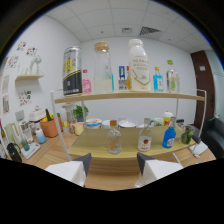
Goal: Make me a cup of Vodka Sunrise.
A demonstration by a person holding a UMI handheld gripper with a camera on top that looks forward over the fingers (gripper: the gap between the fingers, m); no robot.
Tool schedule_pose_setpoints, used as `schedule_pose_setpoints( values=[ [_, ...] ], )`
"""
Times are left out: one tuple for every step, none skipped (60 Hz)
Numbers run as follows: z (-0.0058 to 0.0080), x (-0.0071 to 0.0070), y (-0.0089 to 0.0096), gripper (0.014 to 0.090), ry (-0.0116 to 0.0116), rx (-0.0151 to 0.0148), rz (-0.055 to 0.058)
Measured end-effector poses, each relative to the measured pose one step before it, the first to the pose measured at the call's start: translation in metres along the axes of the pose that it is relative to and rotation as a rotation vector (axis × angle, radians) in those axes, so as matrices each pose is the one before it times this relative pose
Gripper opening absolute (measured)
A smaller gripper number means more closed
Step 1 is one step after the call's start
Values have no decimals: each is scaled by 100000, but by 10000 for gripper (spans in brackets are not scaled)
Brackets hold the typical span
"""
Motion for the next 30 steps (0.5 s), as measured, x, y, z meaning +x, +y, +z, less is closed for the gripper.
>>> schedule_pose_setpoints(
  values=[
    [575,-83,-264,852,177,165,-156],
    [559,-52,-289,854,175,305,-262],
    [569,-49,-233,853,186,152,-171],
    [597,-45,-203,851,179,70,-226],
    [611,2,-107,850,309,-167,-397],
    [638,68,41,852,548,-731,-563],
    [622,116,175,846,887,-1259,-793],
    [593,133,151,841,866,-1335,-807],
    [571,83,52,833,638,-958,-591],
    [546,17,-44,827,378,-544,-210],
    [539,-14,-78,821,126,-351,123],
    [463,-63,20,815,-91,-90,452],
    [499,-38,-23,802,33,-555,475],
    [440,-65,1,783,-92,-546,512],
    [410,-46,-32,767,-129,-574,282],
    [383,-17,0,749,-120,-347,222],
    [366,-15,40,731,-42,-448,75],
    [356,-11,47,712,79,-482,-49],
    [316,1,58,685,195,-406,-165],
    [257,30,56,655,244,-440,-252],
    [220,66,141,617,275,-472,-131],
    [232,98,102,579,424,-455,-234],
    [236,-14,21,546,513,-296,-167],
    [162,31,32,511,354,-217,-67],
    [111,-41,5,481,-20,-111,115],
    [95,-61,30,457,-235,-125,233],
    [83,-71,56,439,-247,-239,303],
    [69,-57,58,427,-218,-261,285],
    [72,50,82,420,209,-288,213],
    [49,55,55,411,245,-226,97]
  ],
)
